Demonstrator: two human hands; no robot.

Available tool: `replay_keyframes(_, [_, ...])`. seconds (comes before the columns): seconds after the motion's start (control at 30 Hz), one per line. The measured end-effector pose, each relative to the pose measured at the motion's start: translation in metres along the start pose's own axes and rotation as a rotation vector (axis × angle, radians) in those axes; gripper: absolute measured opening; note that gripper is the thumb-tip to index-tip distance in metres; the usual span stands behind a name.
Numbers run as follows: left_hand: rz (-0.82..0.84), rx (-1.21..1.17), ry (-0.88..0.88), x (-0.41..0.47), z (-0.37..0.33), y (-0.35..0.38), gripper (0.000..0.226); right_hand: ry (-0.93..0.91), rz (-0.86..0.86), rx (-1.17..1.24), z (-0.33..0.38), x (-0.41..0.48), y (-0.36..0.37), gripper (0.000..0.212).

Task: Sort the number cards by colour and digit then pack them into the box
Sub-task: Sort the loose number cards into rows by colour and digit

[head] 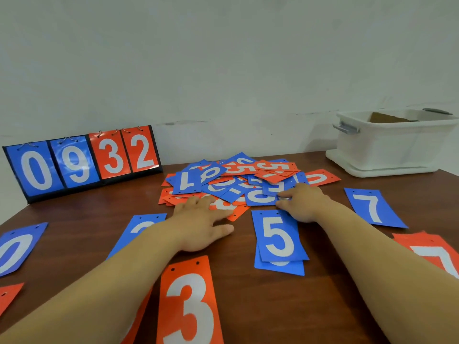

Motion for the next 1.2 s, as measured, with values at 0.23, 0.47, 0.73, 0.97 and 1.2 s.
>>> replay_keyframes(0.23, [-0.163,-0.058,0.104,-0.004,-0.002,-0.005,0.050,0.052,-0.118,0.136,-0.015,-0.009,-0.006,0.035])
replay_keyframes(0.47, [-0.125,-0.082,0.100,0.003,-0.005,0.004,0.062,0.019,-0.204,0.320,-0.012,0.003,0.003,0.062])
replay_keyframes(0.73, [-0.125,-0.110,0.095,0.004,-0.003,0.005,0.060,-0.061,-0.108,0.068,-0.007,0.006,0.004,0.051])
replay_keyframes(0.97, [-0.306,-0.400,0.065,-0.006,-0.003,0.000,0.066,-0.206,-0.511,0.134,0.012,-0.032,-0.025,0.032])
replay_keyframes(1.2, [-0.358,-1.233,0.080,-0.007,-0.007,-0.006,0.036,-0.657,-0.481,0.205,0.063,-0.054,-0.015,0.034])
Point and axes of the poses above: each hand's wrist, its own x-axis towards the middle knuckle, its own y-axis out of the palm, z = x × y, the point moved 1 cm from there along x, towards the middle knuckle, and after that the axes turned 12 degrees about -x, right-handed, at the moved point
